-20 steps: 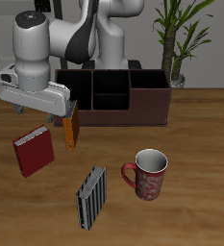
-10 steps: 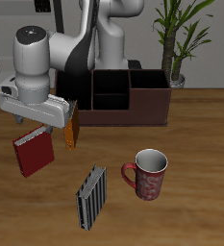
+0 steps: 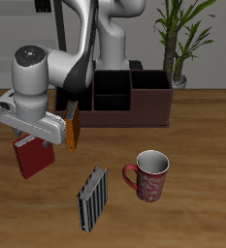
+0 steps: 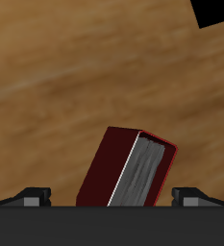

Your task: Place the red book into the back desk caddy's left compartment

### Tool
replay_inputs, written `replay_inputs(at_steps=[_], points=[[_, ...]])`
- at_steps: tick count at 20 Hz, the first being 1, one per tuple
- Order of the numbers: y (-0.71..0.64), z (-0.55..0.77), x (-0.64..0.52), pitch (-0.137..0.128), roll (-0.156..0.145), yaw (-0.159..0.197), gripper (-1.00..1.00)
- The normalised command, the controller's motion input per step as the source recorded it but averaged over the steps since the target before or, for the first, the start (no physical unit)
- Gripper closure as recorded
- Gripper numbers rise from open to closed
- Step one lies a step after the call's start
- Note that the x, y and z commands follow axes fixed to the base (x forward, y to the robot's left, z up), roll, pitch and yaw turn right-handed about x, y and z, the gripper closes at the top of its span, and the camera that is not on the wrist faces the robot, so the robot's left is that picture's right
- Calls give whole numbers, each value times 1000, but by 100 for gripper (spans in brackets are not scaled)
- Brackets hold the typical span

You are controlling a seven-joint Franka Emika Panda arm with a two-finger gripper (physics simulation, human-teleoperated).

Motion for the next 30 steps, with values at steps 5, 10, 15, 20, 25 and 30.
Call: replay_inputs(at_steps=[5,10,15,20,25,30], points=[[35,-213,43,18,8,-6,100],[16,29,-5,-1,1,1,100],[85,429,-65,-49,1,19,100],[266,768,-179,-81,16,47,100],[462,950,-412,-93,18,62,100],[445,741,-470,-93,34,50,100]])
